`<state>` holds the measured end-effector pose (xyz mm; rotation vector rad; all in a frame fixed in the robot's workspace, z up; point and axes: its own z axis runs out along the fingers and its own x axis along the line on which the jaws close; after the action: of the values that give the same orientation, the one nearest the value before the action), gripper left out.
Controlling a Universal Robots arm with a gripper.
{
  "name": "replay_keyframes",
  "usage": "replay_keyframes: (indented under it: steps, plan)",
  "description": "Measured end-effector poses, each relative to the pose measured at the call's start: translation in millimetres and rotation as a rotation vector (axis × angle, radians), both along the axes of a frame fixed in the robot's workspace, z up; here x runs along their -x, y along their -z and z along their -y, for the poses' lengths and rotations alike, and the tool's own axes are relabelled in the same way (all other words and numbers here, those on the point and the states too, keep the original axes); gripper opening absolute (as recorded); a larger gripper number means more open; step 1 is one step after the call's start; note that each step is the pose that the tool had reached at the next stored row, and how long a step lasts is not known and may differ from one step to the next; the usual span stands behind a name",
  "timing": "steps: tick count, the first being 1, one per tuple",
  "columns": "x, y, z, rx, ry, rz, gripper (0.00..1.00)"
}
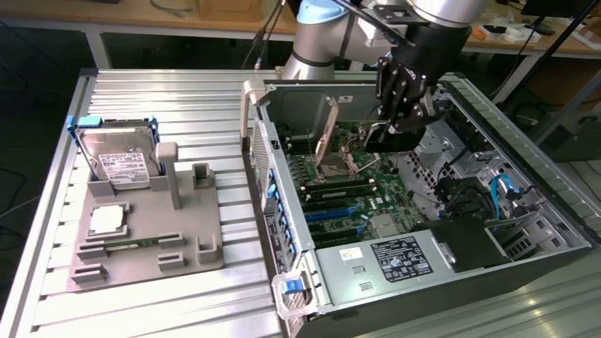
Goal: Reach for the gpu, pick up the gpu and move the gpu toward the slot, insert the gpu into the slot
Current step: 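Insert the gpu into the slot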
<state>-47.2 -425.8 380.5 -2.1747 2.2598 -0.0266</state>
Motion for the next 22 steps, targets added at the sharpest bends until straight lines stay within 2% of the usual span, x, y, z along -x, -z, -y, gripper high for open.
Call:
replay_keyframes:
  steps: [4, 10, 15, 22]
  plan:
    - [0.0, 7.4, 2.5, -0.0001, 0.0, -0.0008, 0.27]
    - [0.4, 18.0, 8.4, -0.0006, -0.023, -0.0008, 0.27]
    - [2.1, 27.9, 8.8, -0.0008, -0.084, -0.0009, 0.27]
    - [13.9, 38.9, 8.8, -0.0007, -0.083, -0.0009, 0.27]
